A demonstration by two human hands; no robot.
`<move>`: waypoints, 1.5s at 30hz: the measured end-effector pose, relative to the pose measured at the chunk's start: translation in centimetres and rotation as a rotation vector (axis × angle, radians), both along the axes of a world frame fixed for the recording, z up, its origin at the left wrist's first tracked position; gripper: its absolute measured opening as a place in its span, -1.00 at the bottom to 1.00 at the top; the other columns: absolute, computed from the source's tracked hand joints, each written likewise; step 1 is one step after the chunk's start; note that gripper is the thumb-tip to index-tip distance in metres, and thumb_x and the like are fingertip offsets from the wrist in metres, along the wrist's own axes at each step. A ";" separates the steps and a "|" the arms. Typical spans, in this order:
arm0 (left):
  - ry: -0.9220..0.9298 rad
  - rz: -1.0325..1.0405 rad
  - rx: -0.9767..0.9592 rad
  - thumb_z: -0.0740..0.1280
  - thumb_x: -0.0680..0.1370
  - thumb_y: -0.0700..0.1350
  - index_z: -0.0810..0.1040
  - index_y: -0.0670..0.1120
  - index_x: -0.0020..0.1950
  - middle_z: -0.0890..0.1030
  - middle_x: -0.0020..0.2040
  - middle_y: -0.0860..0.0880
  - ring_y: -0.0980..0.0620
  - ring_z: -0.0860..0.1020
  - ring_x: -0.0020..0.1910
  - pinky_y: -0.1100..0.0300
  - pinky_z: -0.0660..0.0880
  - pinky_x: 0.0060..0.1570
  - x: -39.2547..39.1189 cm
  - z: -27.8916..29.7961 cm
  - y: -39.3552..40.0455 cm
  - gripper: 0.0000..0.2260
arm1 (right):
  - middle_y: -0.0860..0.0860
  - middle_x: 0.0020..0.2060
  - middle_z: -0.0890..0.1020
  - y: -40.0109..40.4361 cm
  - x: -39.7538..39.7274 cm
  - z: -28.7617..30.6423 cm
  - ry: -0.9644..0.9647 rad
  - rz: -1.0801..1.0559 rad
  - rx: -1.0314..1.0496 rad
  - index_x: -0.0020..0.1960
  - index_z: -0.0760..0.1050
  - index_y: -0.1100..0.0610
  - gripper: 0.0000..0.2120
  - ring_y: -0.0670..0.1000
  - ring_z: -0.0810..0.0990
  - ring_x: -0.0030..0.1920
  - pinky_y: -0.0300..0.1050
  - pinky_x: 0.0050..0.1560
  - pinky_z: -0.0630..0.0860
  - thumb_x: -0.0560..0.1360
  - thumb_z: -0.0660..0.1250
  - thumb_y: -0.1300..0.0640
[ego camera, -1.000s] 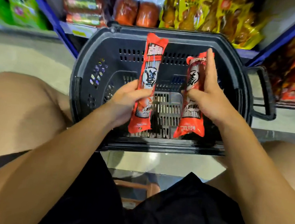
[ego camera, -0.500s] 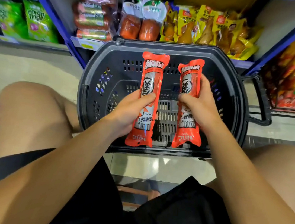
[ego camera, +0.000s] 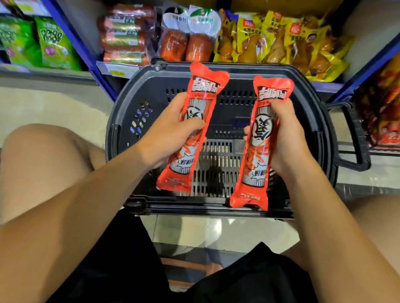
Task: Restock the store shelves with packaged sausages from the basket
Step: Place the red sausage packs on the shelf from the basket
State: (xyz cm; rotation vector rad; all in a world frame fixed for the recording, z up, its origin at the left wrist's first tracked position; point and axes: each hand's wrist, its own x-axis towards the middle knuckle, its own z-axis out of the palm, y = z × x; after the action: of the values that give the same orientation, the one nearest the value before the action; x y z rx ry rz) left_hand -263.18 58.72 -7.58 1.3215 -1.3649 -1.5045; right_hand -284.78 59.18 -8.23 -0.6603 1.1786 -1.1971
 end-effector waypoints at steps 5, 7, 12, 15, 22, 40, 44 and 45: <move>-0.218 0.095 -0.108 0.26 0.47 0.28 0.50 0.21 -0.07 0.60 -0.25 0.15 0.15 0.60 -0.28 0.06 0.56 -0.29 -0.2 1.0 -0.8 -0.81 | 0.04 -0.30 0.60 -0.1 -0.7 0.6 0.320 0.000 -0.127 -0.15 0.54 0.13 -0.65 0.03 0.57 -0.27 -0.05 -0.19 0.51 0.46 0.35 -0.18; -0.299 0.118 -0.146 0.25 0.45 0.30 0.53 0.21 -0.12 0.63 -0.25 0.12 0.13 0.62 -0.27 -0.01 0.57 -0.20 -0.2 1.3 -1.1 -0.78 | 0.04 -0.24 0.64 0.0 -1.0 1.3 0.352 -0.011 -0.199 -0.13 0.61 0.14 -0.68 0.01 0.60 -0.21 -0.02 -0.13 0.53 0.45 0.40 -0.13; -0.416 0.114 -0.258 0.36 0.32 0.11 0.59 0.13 -0.08 0.66 -0.22 0.21 0.22 0.61 -0.22 0.28 0.47 -0.22 0.1 2.4 -1.8 -0.79 | -0.18 -0.32 0.64 0.0 -2.0 3.0 0.501 -0.065 -0.278 -0.20 0.65 -0.04 -0.92 -0.19 0.55 -0.25 -0.32 -0.21 0.48 0.43 0.40 -0.01; -0.407 0.114 -0.331 0.39 0.33 0.06 0.45 0.33 0.08 0.62 -0.16 0.32 0.31 0.58 -0.19 0.28 0.47 -0.14 0.8 3.2 -1.7 -0.64 | -0.24 -0.46 0.51 -0.2 -3.0 2.8 0.680 -0.099 -0.244 -0.30 0.51 -0.08 -0.91 -0.26 0.42 -0.41 -0.42 -0.38 0.34 0.37 0.38 0.04; -0.339 0.134 -0.289 0.52 0.32 -0.12 0.48 0.19 -0.14 0.62 -0.22 0.20 0.23 0.57 -0.23 0.08 0.56 -0.17 2.3 3.5 -1.4 -0.70 | -0.19 -0.36 0.61 0.2 -3.0 1.5 0.812 0.052 -0.207 -0.19 0.62 -0.05 -0.91 -0.23 0.50 -0.33 -0.26 -0.22 0.43 0.38 0.45 0.14; 0.444 0.703 0.440 0.39 0.51 -0.26 0.54 -0.19 -0.09 0.70 -0.28 -0.12 0.00 0.69 -0.29 0.14 0.63 -0.33 5.0 -0.3 -0.1 -0.96 | 0.01 -0.23 0.65 0.1 -3.0 -0.9 0.491 -0.347 0.176 -0.11 0.53 0.11 -0.78 0.10 0.68 -0.11 0.08 -0.09 0.66 0.28 0.45 0.11; 0.747 0.656 0.626 0.34 0.54 -0.26 0.56 -0.27 -0.02 0.71 -0.20 -0.21 -0.08 0.70 -0.27 0.04 0.65 -0.26 3.5 -2.4 1.8 -0.92 | 0.11 -0.44 0.65 0.9 -1.7 -1.0 0.007 -0.325 0.320 -0.20 0.52 0.24 -0.93 0.05 0.63 -0.42 -0.09 -0.35 0.64 0.43 0.41 0.29; 0.743 0.602 0.648 0.35 0.52 -0.26 0.57 -0.27 0.02 0.71 -0.15 -0.21 -0.08 0.71 -0.23 0.05 0.65 -0.25 3.0 -2.8 2.5 -0.89 | 0.14 -0.43 0.65 1.2 -1.3 -1.3 -0.025 -0.271 0.360 -0.17 0.53 0.26 -0.94 0.06 0.64 -0.43 -0.08 -0.33 0.63 0.46 0.39 0.30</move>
State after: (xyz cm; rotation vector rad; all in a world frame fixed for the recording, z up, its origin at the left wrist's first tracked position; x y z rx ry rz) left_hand -260.20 61.19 -10.37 1.1696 0.0116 -1.7688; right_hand -286.09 60.34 -9.48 -0.2187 1.4501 -1.1694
